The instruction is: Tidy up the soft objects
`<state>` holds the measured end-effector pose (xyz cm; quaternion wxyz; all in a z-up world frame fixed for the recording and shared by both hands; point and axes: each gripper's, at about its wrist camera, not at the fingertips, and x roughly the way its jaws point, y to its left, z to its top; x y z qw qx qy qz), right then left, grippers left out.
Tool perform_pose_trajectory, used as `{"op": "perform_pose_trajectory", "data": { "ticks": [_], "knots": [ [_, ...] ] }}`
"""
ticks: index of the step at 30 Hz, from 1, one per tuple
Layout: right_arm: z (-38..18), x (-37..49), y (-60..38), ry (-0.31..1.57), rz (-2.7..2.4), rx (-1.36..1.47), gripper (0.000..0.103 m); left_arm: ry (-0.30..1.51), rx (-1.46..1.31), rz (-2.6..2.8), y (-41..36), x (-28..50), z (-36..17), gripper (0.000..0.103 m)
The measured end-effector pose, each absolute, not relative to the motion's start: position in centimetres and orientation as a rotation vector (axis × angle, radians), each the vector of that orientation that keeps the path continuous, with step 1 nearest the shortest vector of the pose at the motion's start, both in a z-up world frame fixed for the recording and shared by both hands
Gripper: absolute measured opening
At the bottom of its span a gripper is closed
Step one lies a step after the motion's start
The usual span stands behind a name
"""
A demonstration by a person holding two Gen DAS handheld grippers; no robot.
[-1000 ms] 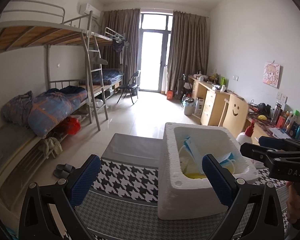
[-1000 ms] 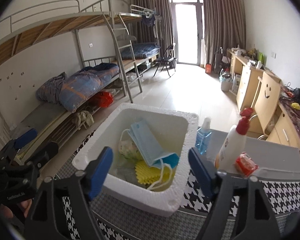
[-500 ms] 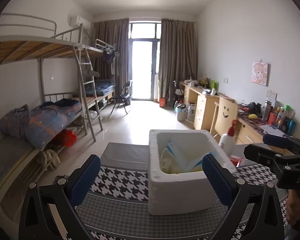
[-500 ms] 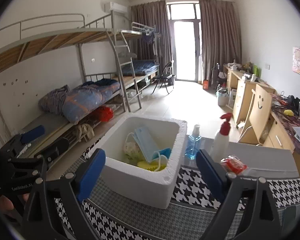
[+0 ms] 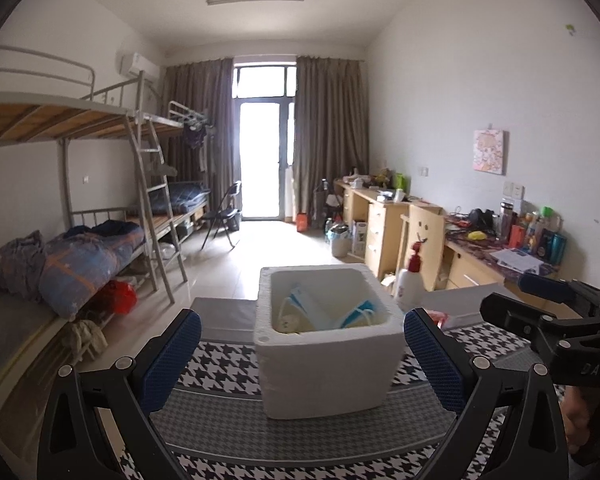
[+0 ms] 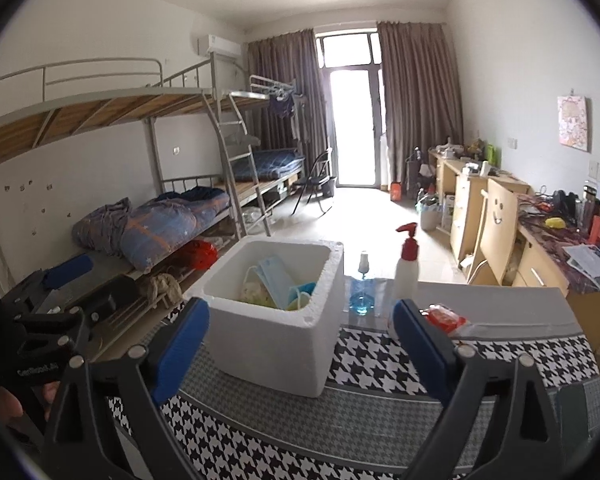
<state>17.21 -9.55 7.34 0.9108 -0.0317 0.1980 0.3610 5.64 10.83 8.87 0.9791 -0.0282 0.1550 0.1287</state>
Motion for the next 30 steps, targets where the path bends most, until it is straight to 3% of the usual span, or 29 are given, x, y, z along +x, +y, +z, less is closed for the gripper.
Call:
{"op": "perform_pose_trajectory", "data": {
  "ticks": [30],
  "knots": [
    [3.9, 13.4, -15.4, 0.321, 0.652, 0.024, 0.102, 0.218, -0.049, 0.222, 8.2, 1.6, 6.0, 0.102]
  ]
}}
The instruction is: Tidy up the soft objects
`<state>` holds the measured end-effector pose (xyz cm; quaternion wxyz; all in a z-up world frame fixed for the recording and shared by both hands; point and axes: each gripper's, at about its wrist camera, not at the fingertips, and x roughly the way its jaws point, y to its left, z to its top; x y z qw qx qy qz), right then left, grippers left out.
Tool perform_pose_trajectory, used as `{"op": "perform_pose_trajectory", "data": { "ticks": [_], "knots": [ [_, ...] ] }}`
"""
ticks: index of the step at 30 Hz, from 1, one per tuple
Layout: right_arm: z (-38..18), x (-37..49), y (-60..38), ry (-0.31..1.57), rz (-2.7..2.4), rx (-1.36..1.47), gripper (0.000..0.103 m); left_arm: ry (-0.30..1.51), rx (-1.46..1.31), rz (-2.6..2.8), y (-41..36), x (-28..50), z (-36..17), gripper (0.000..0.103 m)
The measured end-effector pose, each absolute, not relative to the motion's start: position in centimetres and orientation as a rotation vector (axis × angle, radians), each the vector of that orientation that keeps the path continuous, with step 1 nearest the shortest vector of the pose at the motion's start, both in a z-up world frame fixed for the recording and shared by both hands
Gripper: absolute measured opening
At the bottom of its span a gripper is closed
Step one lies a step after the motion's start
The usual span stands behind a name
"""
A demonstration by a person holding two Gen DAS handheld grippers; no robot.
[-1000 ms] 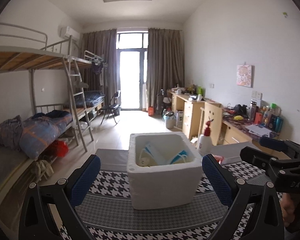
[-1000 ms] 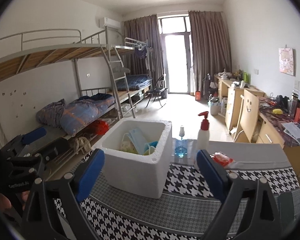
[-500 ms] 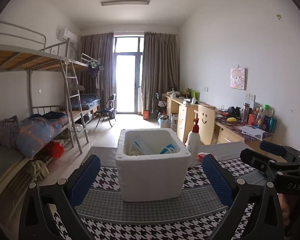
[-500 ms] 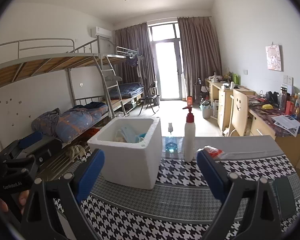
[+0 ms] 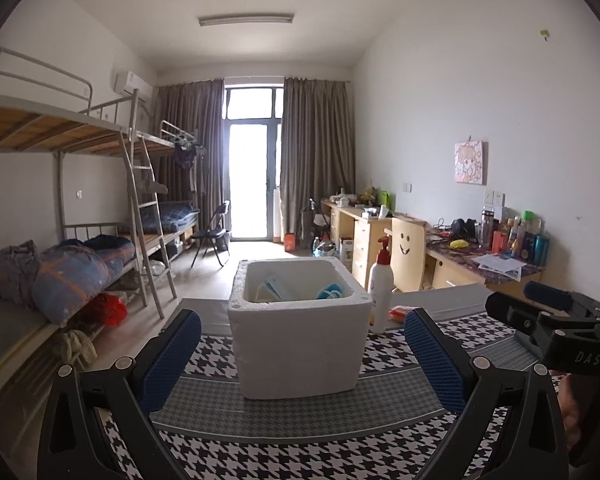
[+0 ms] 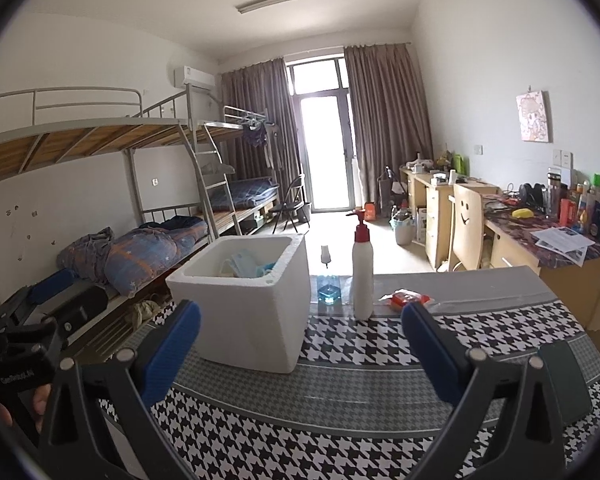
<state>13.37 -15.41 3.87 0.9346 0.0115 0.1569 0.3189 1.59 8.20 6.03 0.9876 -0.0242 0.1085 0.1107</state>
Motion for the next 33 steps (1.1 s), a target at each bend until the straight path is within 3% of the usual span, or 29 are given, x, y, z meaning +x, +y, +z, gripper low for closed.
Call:
{"op": "perform_pose_trajectory", "data": {
  "ticks": [11, 33],
  "knots": [
    [1.6, 12.9, -15.1, 0.363, 0.616, 0.026, 0.102, 0.228, -0.061, 0.221, 8.5, 1.3, 4.4, 0.102],
    [0.0, 10.1, -15.2, 0.245, 0.603, -0.012, 0.102, 0.274, -0.098, 0.226, 8.7, 1.1, 1.9, 0.102]
  ]
}}
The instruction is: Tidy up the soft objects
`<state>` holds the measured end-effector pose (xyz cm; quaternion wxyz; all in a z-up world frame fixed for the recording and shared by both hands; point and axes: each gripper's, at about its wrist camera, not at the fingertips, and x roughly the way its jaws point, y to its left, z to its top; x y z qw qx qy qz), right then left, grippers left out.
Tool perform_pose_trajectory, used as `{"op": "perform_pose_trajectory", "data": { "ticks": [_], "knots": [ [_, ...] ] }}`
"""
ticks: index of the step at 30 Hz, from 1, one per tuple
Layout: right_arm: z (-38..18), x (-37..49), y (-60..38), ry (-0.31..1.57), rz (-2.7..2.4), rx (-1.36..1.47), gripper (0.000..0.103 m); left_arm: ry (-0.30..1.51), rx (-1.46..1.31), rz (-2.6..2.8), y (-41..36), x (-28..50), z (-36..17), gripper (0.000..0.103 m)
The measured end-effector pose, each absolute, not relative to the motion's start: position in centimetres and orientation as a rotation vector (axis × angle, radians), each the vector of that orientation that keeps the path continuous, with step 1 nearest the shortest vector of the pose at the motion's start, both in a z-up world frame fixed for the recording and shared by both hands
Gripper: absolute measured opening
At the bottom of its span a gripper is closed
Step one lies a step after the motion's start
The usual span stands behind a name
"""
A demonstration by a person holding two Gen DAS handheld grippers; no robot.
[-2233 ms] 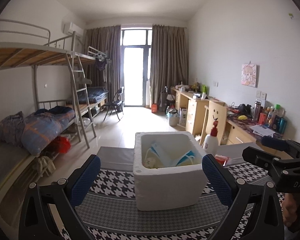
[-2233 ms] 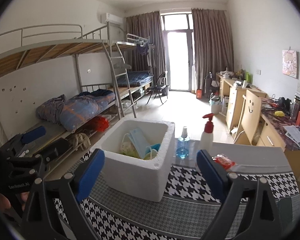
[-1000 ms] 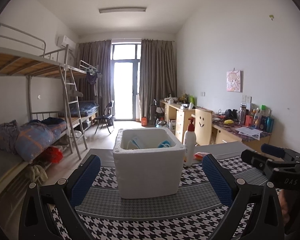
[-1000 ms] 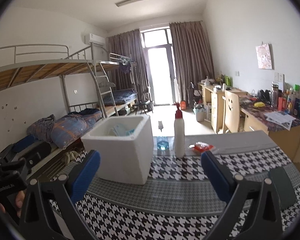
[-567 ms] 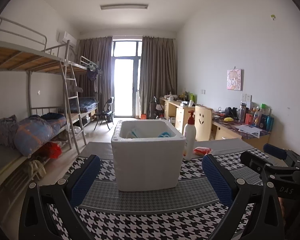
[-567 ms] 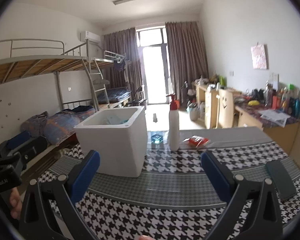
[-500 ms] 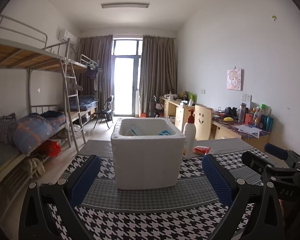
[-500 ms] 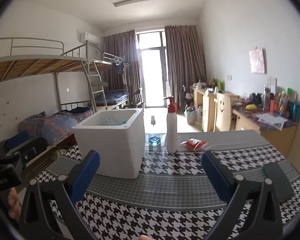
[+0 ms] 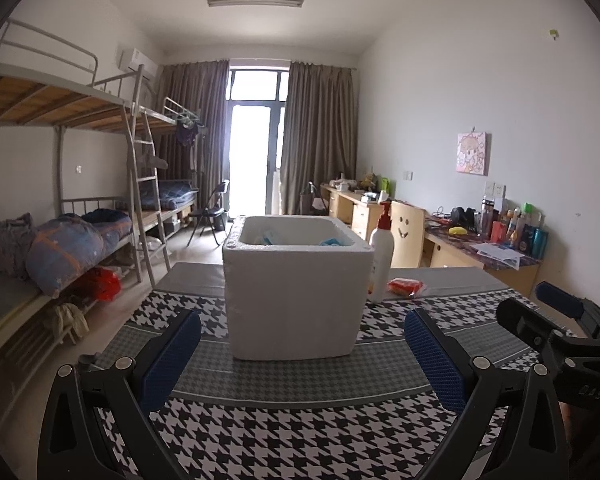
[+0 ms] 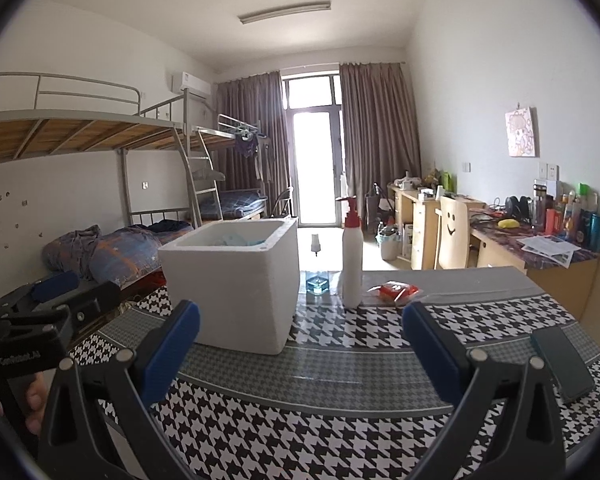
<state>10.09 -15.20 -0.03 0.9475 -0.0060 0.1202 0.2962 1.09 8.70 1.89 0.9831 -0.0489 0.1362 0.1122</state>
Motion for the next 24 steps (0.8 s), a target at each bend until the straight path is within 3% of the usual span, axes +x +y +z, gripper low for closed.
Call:
{"op": "perform_pose_trajectory", "data": {
  "ticks": [24],
  "knots": [
    [-1.4, 8.9, -15.7, 0.230, 0.553, -0.022, 0.102, 0.287, -0.083, 0.220, 7.9, 0.2, 0.5, 0.102]
  ]
}}
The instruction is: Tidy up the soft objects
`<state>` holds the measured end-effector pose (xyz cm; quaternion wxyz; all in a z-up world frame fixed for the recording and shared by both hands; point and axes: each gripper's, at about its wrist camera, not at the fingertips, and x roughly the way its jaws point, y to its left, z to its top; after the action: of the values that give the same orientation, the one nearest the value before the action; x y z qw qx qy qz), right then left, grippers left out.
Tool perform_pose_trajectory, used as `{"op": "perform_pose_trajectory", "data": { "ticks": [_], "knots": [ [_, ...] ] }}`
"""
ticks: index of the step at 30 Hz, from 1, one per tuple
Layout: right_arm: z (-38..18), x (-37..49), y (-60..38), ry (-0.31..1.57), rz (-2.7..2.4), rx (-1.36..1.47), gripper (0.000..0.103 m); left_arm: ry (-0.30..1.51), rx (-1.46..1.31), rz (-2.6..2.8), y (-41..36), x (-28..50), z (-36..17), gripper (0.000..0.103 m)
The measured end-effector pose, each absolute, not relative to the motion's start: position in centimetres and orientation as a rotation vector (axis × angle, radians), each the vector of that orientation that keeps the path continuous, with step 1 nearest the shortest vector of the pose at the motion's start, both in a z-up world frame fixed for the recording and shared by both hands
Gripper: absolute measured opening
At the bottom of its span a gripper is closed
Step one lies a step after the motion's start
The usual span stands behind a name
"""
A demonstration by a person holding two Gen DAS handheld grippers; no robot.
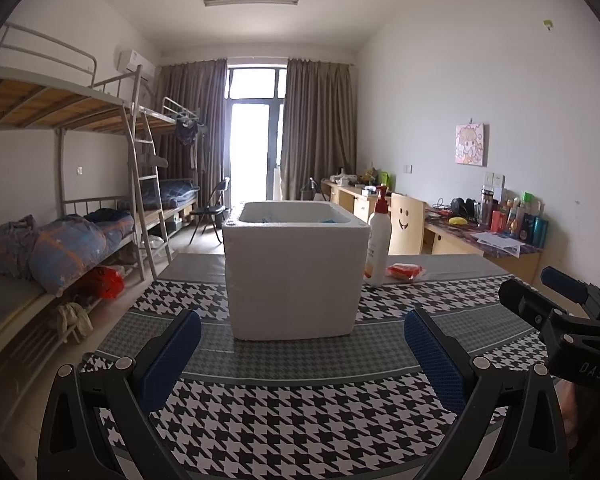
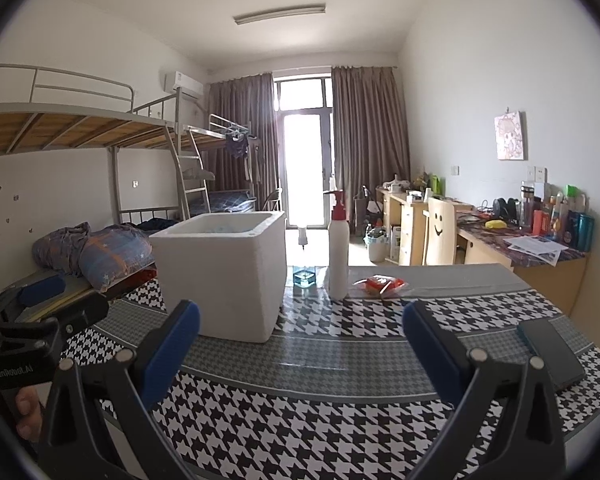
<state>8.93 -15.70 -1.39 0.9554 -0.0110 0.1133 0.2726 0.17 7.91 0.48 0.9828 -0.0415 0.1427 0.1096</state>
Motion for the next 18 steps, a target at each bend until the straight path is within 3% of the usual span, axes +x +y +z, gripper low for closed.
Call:
{"op": "perform_pose_trajectory", "data": {
  "ticks": [18],
  "knots": [
    [-1.8, 7.8, -16.1, 0.236, 0.561, -0.023, 0.102, 0.291, -0.083, 0.220, 7.9, -0.7, 0.1, 0.102]
  ]
}}
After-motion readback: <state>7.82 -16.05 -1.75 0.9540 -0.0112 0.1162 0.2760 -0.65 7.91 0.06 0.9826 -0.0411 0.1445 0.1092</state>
